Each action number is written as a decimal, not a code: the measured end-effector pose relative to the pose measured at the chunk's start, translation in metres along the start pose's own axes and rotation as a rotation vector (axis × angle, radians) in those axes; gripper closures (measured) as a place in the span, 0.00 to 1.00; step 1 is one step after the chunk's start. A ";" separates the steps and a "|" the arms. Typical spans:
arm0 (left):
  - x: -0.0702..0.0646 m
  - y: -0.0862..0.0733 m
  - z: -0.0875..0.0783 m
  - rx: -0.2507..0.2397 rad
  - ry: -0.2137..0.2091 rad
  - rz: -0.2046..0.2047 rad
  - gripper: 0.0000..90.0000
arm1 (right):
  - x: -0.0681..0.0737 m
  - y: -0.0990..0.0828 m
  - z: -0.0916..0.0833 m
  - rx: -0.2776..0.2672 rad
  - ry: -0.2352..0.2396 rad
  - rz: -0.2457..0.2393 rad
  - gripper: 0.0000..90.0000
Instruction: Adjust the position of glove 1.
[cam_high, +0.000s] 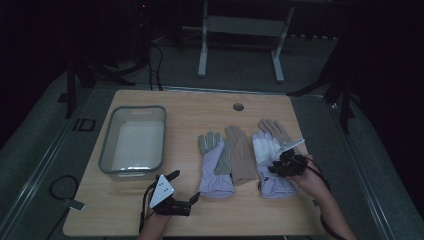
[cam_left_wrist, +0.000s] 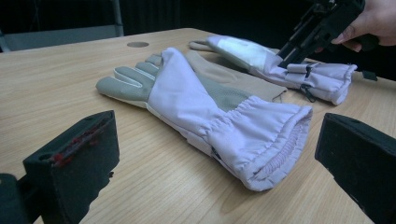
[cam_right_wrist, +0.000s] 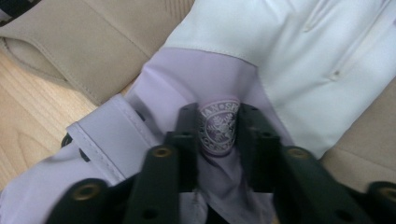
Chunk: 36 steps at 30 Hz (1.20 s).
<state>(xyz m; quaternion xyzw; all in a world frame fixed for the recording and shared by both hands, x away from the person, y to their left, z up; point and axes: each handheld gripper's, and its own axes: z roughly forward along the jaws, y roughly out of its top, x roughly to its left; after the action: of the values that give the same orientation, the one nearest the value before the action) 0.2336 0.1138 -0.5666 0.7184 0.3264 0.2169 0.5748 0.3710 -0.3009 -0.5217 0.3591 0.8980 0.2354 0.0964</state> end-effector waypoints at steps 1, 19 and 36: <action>0.000 0.000 0.000 0.000 0.001 0.000 0.00 | 0.002 0.000 0.000 -0.001 -0.009 0.002 0.84; 0.000 0.000 -0.001 -0.008 0.005 -0.005 0.00 | 0.019 0.004 -0.050 -0.111 -0.053 0.067 0.89; 0.001 -0.001 -0.003 -0.030 0.017 -0.018 0.00 | 0.059 0.073 -0.109 -0.233 -0.051 0.058 0.89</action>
<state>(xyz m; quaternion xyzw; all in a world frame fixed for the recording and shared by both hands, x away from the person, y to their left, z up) 0.2318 0.1164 -0.5673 0.7049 0.3342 0.2226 0.5847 0.3348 -0.2529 -0.3915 0.3771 0.8510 0.3318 0.1535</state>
